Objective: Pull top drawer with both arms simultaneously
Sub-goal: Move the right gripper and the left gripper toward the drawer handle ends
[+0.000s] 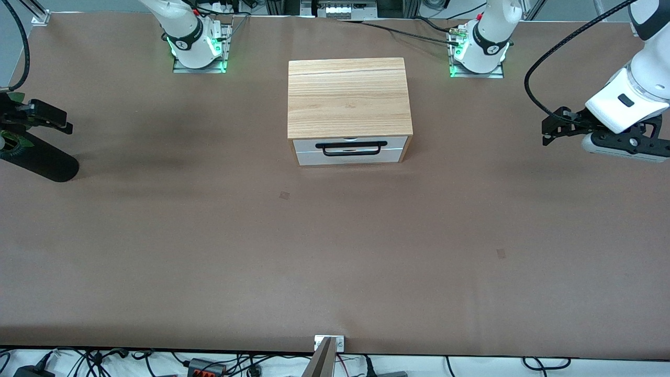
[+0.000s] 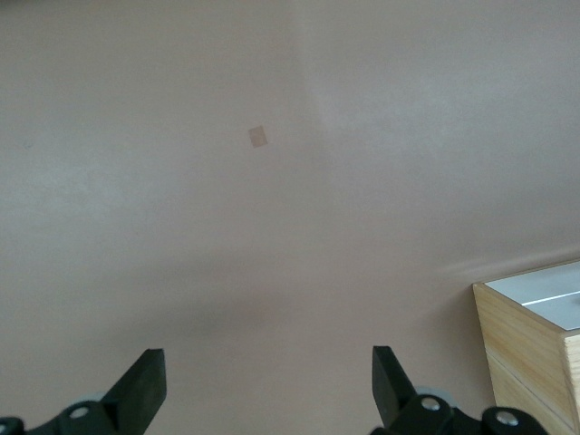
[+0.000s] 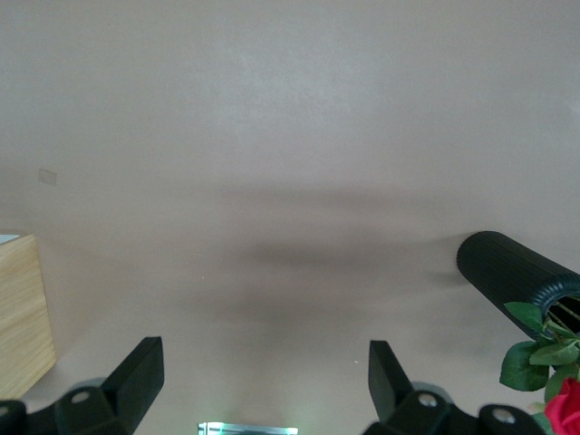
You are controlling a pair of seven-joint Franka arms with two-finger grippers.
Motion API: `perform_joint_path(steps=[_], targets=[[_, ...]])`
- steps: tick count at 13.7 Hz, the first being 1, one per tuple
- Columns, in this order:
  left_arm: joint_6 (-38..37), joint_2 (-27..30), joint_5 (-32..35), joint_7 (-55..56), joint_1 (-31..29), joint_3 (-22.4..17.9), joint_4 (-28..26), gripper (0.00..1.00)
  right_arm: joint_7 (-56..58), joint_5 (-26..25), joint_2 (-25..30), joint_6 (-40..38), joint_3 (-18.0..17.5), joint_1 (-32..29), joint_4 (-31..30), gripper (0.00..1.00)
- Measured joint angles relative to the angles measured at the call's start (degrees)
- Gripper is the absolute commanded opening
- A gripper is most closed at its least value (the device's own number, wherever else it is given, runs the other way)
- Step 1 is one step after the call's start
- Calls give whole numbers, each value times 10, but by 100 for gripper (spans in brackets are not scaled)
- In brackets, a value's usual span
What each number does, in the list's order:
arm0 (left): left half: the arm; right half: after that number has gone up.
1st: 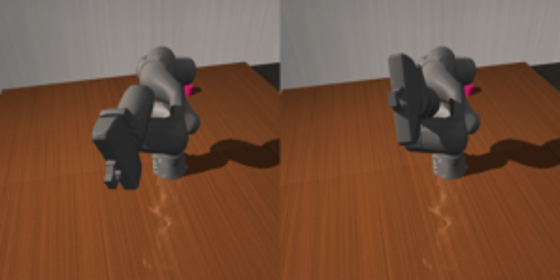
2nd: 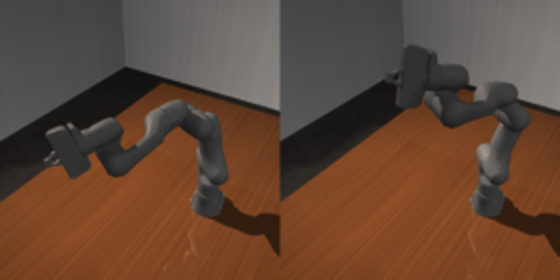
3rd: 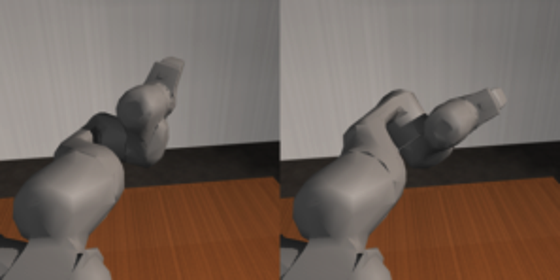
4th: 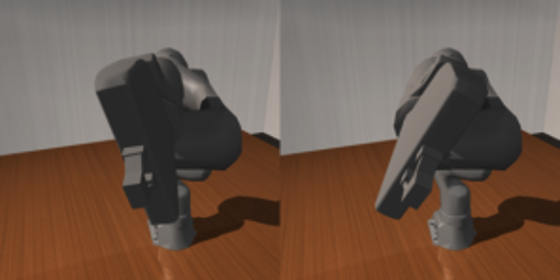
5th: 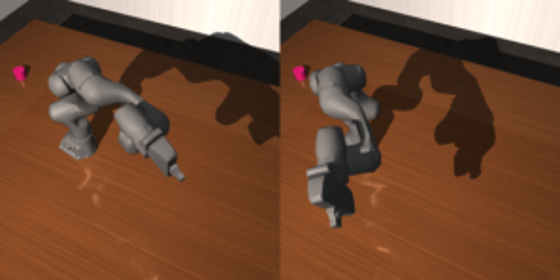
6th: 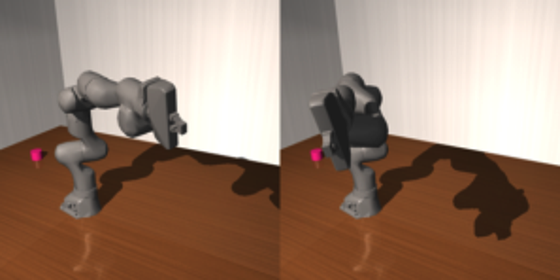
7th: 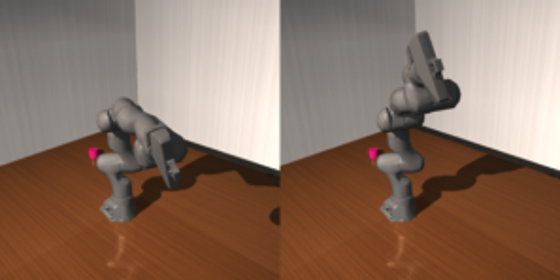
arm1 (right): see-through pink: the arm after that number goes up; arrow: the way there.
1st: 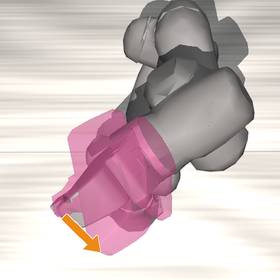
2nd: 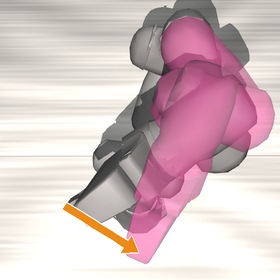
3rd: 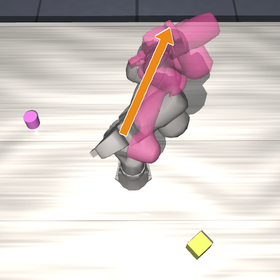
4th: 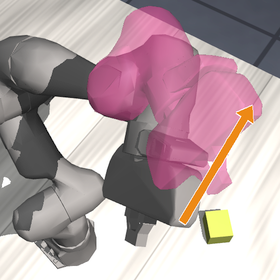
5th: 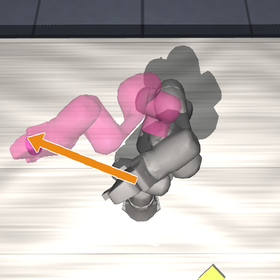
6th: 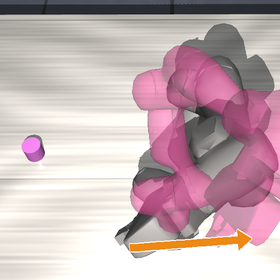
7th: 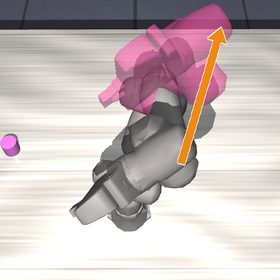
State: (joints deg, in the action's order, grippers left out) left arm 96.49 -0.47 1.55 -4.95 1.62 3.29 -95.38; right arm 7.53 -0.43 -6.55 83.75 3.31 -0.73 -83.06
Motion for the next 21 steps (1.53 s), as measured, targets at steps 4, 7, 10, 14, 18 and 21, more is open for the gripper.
perform_joint_path(steps=[4,7,10,14,18,21], targets=[[0,0,0,0,0,0,0,100,0,0,0,3,0,0,0,100],[0,0,0,0,0,0,0,100,0,4,-4,7,0,0,0,100],[-2,0,0,0,0,0,0,100,0,11,-16,34,0,0,0,100],[-45,-10,-32,0,0,0,0,100,0,15,-42,49,-2,1,-2,100],[-118,-29,-149,0,-3,-3,1,100,0,26,-86,88,-9,34,-5,100],[-157,-47,-248,0,-8,-4,1,100,-2,118,-147,136,-15,63,-8,100]])
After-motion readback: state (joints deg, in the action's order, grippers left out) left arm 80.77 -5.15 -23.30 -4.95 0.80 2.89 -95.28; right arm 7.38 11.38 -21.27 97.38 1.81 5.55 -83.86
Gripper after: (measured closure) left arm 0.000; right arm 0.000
